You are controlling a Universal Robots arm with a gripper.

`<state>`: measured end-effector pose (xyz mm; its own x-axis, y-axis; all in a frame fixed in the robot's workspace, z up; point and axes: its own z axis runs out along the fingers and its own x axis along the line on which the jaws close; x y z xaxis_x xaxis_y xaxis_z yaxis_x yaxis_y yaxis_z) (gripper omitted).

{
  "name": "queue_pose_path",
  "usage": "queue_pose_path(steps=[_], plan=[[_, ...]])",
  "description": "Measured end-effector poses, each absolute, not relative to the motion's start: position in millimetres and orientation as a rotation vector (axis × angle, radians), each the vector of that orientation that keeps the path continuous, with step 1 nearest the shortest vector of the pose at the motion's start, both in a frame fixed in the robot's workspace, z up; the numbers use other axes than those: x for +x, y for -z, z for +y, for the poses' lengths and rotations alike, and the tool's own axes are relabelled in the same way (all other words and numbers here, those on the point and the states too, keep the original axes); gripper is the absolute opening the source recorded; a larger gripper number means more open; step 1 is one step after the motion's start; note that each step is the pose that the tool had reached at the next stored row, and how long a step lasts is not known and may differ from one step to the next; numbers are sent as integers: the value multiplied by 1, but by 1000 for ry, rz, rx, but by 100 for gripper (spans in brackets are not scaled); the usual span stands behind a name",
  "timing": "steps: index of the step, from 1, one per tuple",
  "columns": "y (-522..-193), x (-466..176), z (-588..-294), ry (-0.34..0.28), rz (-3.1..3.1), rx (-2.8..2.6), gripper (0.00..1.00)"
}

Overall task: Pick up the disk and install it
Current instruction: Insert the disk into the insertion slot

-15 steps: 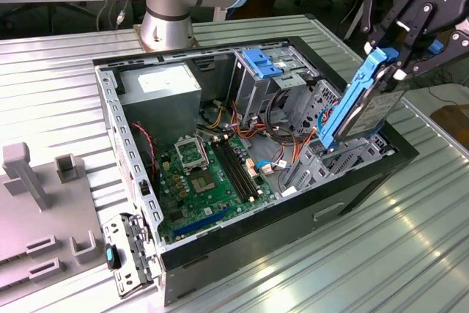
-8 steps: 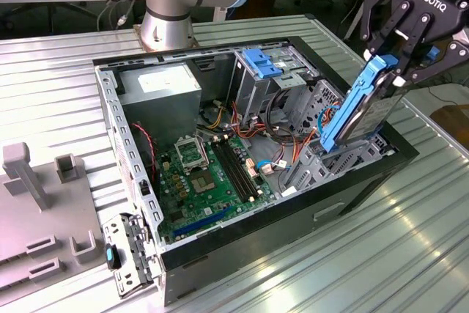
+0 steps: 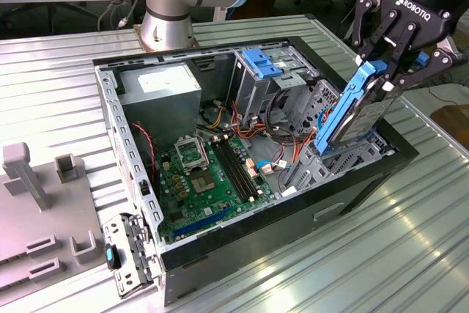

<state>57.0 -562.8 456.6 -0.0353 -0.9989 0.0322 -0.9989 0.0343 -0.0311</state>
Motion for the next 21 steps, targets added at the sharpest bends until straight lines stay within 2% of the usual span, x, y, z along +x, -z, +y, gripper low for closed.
queue_pose_path(steps=[21], plan=[[-431,61,-560,-49,-2271,2187,37]])
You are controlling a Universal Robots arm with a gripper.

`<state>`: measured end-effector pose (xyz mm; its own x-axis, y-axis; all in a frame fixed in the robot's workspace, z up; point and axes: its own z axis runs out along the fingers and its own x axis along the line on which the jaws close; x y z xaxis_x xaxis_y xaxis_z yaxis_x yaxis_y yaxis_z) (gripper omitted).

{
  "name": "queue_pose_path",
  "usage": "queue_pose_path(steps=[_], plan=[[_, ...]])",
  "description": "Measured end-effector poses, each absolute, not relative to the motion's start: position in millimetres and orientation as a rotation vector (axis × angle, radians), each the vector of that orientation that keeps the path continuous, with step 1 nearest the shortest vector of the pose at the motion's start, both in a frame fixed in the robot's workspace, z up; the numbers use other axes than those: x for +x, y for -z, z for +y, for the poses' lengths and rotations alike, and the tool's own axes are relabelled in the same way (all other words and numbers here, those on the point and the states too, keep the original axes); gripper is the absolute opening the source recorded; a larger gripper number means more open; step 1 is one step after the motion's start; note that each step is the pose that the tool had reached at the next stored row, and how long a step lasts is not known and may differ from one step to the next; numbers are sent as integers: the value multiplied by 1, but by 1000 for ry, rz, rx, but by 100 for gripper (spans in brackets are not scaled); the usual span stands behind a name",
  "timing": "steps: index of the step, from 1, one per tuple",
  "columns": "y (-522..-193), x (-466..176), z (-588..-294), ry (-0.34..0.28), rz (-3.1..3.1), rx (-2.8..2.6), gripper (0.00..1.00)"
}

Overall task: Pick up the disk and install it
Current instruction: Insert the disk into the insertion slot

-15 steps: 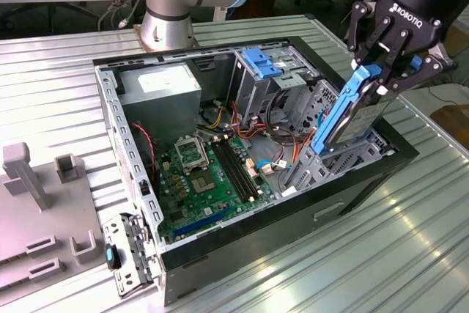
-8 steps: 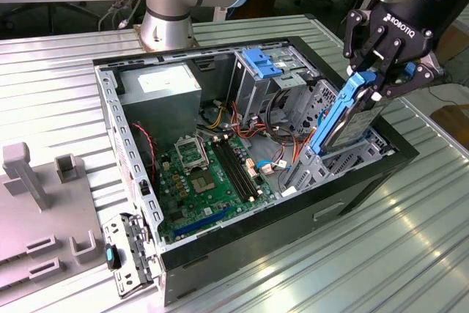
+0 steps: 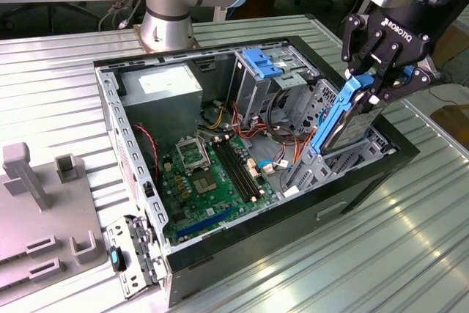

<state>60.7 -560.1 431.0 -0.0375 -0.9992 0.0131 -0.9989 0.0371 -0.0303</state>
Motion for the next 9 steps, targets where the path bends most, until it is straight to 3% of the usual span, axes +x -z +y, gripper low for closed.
queue_pose_path(steps=[4,9], plan=[[-432,63,-560,13,2256,-2171,37],[-428,64,-560,12,2256,-2171,37]])
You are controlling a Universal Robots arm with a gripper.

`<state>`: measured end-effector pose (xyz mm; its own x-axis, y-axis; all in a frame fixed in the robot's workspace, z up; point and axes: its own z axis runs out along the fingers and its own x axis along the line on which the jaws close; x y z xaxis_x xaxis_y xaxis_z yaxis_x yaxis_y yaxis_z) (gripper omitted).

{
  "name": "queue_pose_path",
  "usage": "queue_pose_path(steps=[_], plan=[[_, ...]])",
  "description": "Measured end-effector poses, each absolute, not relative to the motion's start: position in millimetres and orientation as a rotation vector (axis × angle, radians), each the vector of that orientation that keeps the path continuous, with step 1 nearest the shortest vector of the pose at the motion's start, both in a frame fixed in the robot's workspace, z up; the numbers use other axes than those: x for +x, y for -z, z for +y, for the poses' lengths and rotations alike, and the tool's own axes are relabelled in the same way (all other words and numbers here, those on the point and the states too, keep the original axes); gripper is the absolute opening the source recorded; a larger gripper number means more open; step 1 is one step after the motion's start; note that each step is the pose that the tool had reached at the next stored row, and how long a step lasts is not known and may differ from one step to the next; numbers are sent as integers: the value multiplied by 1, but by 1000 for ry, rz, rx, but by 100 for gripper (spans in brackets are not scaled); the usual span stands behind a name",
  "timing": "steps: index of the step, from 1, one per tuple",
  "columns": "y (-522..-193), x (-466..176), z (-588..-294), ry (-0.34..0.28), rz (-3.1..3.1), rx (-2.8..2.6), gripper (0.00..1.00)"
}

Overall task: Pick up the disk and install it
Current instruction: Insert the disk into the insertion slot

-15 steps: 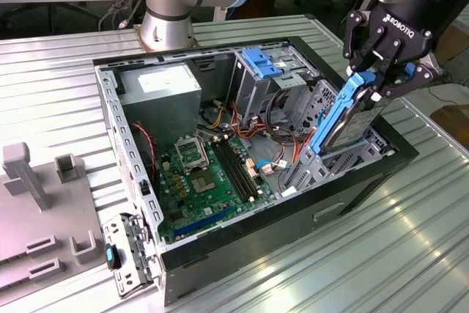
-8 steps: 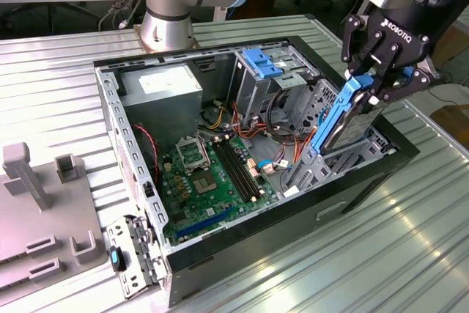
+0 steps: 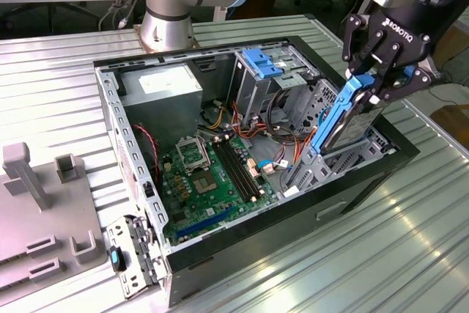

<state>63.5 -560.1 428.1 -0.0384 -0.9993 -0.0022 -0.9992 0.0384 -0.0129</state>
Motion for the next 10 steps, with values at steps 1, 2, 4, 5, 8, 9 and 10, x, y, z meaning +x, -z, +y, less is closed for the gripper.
queue_pose_path(steps=[1,2,4,5,8,9,10], plan=[[-426,64,-560,12,2257,-2171,37],[-425,64,-560,12,2257,-2171,37],[-421,64,-560,11,2258,-2170,37],[-420,64,-560,11,2259,-2170,37],[-419,64,-560,10,2260,-2170,37],[-419,64,-560,10,2260,-2170,37],[-419,64,-560,10,2260,-2170,37]])
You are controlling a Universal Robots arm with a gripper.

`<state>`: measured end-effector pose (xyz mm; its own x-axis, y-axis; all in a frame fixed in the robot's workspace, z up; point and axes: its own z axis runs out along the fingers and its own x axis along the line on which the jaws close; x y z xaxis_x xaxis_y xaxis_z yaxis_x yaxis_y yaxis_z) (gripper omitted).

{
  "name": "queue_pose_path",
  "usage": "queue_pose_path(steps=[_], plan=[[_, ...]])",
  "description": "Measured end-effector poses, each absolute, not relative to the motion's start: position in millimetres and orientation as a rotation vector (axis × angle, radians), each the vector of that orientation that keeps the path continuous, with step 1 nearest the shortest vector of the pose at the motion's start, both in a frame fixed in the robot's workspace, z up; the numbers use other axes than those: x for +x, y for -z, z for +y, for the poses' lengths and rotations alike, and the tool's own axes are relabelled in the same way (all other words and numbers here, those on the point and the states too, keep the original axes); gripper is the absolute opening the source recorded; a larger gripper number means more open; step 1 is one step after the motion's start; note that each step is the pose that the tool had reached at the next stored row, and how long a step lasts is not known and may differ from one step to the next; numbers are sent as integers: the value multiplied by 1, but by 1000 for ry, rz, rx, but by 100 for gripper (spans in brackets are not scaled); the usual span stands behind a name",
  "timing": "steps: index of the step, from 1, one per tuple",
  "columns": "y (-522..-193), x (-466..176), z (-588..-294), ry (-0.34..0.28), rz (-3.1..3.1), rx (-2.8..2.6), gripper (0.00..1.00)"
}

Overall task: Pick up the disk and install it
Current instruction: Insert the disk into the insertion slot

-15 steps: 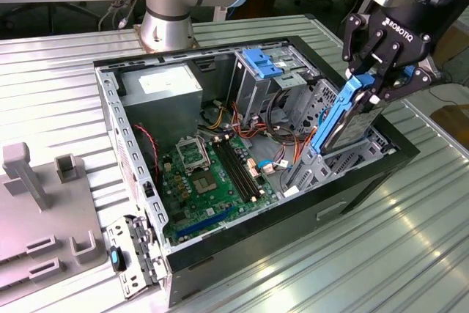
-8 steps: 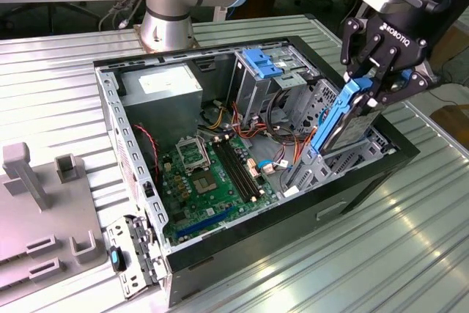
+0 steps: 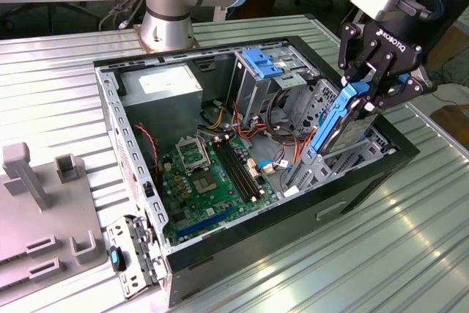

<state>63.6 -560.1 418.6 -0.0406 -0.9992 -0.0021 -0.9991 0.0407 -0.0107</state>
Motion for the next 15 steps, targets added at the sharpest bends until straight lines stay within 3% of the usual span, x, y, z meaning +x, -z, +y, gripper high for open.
queue_pose_path(steps=[15], plan=[[-390,64,-560,-11,2270,-2173,37]])
